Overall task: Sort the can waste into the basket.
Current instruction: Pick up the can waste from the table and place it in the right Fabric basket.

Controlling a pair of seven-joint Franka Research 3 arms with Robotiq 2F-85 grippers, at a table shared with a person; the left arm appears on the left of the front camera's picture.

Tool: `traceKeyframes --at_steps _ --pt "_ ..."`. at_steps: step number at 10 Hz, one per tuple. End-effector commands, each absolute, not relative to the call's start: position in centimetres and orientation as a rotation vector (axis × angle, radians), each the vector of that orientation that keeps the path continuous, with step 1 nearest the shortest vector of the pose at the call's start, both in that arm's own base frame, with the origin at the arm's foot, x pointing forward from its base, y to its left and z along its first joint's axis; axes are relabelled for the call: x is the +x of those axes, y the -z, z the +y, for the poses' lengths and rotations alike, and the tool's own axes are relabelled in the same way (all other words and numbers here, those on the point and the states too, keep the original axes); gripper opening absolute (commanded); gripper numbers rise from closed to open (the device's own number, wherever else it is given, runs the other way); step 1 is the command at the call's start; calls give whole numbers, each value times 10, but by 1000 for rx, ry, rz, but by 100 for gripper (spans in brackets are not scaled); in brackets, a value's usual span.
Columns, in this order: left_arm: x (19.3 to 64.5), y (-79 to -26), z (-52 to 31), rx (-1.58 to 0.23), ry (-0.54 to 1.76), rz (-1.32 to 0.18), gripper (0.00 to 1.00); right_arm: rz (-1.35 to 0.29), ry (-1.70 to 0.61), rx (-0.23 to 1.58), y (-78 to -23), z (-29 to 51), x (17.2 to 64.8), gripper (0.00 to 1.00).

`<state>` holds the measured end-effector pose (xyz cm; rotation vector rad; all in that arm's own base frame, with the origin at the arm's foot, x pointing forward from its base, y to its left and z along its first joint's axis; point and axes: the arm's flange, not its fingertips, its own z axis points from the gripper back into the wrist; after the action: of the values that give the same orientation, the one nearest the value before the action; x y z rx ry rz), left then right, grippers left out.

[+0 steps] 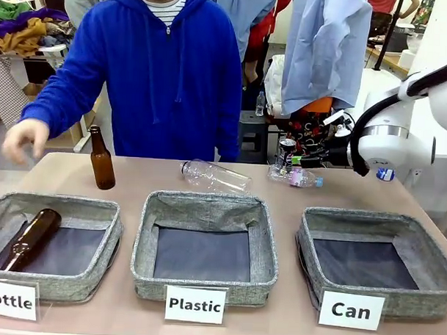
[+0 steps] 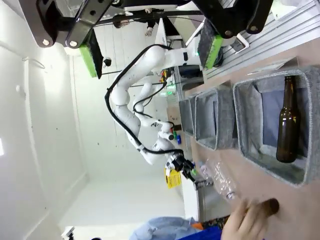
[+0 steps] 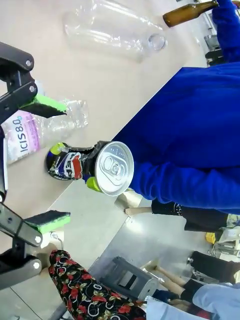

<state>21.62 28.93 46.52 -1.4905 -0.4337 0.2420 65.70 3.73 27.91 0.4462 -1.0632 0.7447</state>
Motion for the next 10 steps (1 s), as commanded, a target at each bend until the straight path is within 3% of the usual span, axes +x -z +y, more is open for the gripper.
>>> traceKeyframes --at_steps 1,7,9,10 --pt "219 -457 269 -1461 -228 -366 100 -1112 -688 438 -271 45 672 100" --pt "267 -397 186 -1305 -188 -74 100 -1138 -628 496 -257 61 691 100" --pt "277 -373 157 -1215 -162 -14 100 -1167 -598 505 -255 65 699 100" --pt "275 -389 183 -1313 -183 -82 100 -1170 -595 512 -255 66 701 100"
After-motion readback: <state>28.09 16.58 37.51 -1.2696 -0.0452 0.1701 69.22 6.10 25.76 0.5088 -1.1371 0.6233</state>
